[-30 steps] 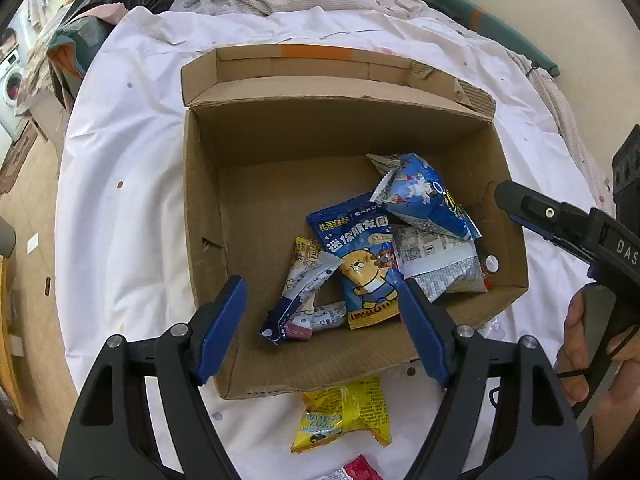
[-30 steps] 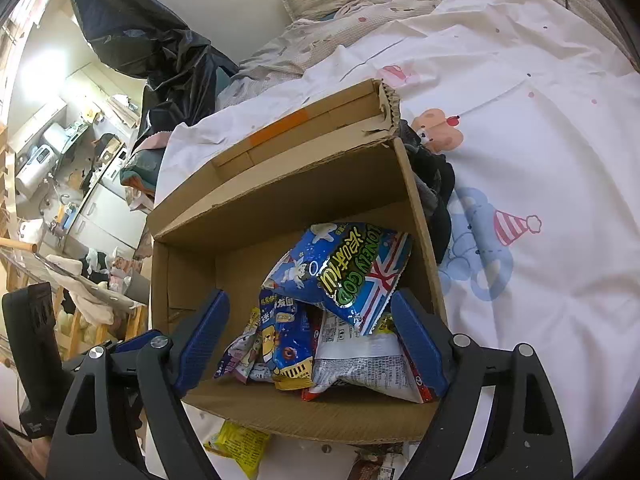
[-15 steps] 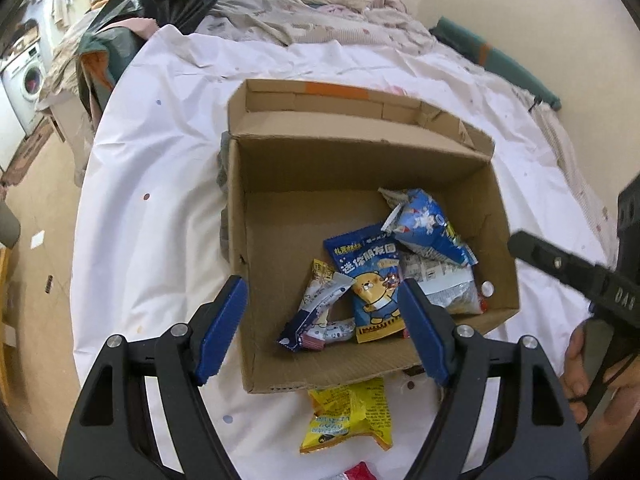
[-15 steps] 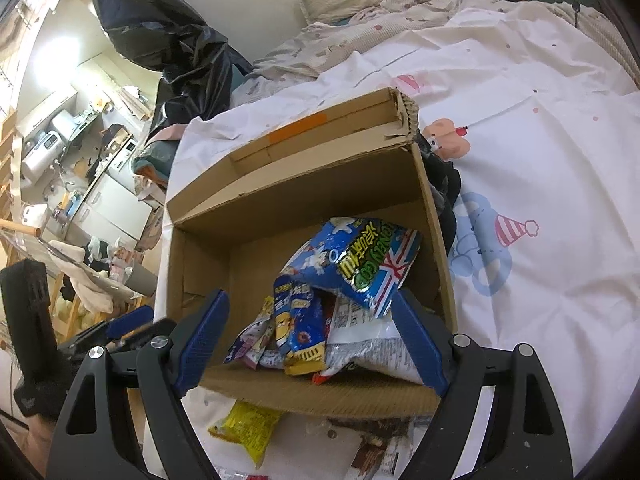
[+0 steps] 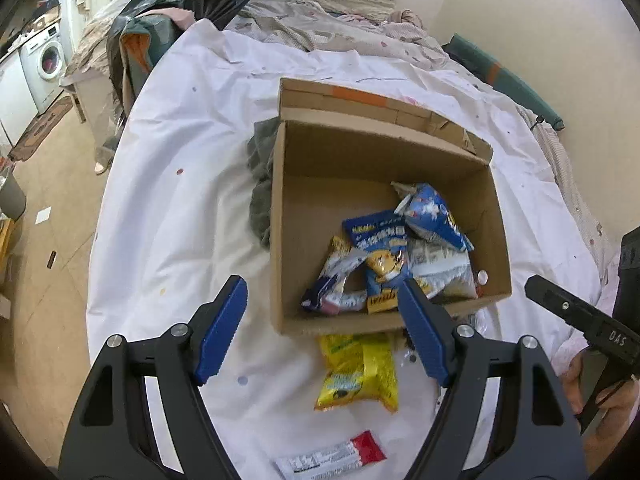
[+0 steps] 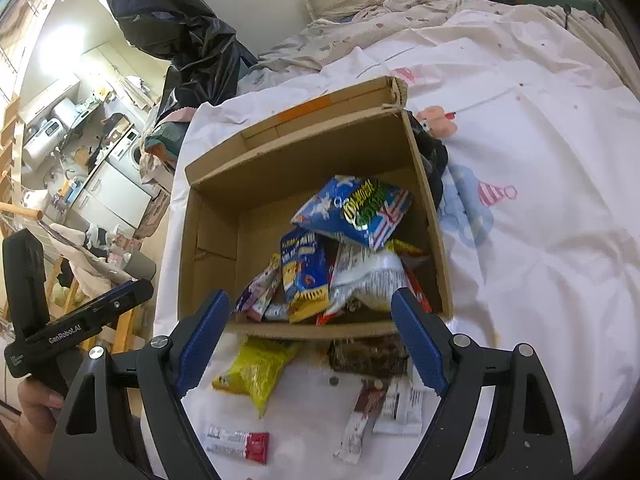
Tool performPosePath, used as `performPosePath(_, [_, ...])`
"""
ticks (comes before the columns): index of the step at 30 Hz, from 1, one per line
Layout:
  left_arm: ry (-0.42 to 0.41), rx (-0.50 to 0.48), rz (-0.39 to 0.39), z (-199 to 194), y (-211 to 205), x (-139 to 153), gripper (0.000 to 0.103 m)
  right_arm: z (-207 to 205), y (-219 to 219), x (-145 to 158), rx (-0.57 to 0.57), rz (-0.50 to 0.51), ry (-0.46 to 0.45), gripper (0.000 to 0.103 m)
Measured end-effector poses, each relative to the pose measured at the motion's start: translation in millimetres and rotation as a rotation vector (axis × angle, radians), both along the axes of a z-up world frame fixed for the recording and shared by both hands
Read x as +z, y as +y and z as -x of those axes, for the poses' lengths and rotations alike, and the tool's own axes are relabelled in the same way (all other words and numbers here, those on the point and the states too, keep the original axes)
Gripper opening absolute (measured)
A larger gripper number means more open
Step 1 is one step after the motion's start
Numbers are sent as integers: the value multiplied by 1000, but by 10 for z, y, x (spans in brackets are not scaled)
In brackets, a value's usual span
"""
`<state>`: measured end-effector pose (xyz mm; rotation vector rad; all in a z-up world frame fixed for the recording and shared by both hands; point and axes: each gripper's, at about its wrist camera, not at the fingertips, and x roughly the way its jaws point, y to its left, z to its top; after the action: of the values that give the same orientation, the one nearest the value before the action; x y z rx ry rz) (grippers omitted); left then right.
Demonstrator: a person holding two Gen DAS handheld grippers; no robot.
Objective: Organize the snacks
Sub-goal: 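Release the white bar and cracker bag into the box, open both grippers, then grasp the yellow chip bag with the left gripper while the right grasps a brown bar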
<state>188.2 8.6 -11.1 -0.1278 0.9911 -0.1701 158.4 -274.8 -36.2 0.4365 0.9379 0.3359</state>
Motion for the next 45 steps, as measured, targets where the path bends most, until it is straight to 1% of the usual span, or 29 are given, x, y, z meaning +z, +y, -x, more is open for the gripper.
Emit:
performPosePath(4, [28,39,0,95,62,-71,75,134,-60,-35,-21,-12,19,85])
performPosePath(6, [50,43,13,135,78,-124,78,197,-85,-62,-34,-20,31,85])
performPosePath(7, [56,44,13,156,82,-150,83,221,-97,-85,-41,-19,40,85])
performPosePath(8, [63,47,11,183,83,-182,86,236,-108,-112,-47,-14,54,86])
performPosePath(12, [95,53,1,251,66,-305,86,260,-167,-191,-53,-3,86,85])
performPosePath(15, [163,45,32,254,27,-463,86,272,-232,-257,-70,-6,112,85])
performPosePath(18, [238,6,47,214,-119,-649,86,281,-297,-305,-85,-24,132,85])
performPosePath(20, [274,-18,33,168,-255,-781,86,285,-330,-319,-92,-28,138,85])
performPosePath(26, [335,-71,-48,38,-609,-1082,86,309,-419,-332,-105,-13,139,85])
performPosePath(31, [384,-86,-65,-17,-737,-1313,85,313,-530,-381,-134,-23,158,85])
performPosePath(33, [389,-84,-82,-14,-744,-1354,75,308,-550,-404,-142,-30,171,85])
performPosePath(34, [407,-91,-83,-16,-746,-1384,69,298,-554,-424,-143,-34,181,85])
performPosePath(36, [425,-89,-76,-4,-727,-1410,67,275,-540,-454,-139,-34,198,85])
performPosePath(37, [423,-84,-80,10,-713,-1406,56,264,-531,-470,-136,-33,206,85])
performPosePath(38, [422,-86,-93,26,-712,-1400,54,258,-522,-481,-134,-34,212,85])
performPosePath(40, [419,-90,-89,66,-701,-1373,48,244,-498,-511,-126,-44,228,85])
performPosePath(43, [425,-76,-51,146,-601,-1262,48,240,-455,-562,-103,-71,255,85])
performPosePath(45, [419,-67,-52,232,-546,-1159,48,235,-417,-607,-75,-109,277,85])
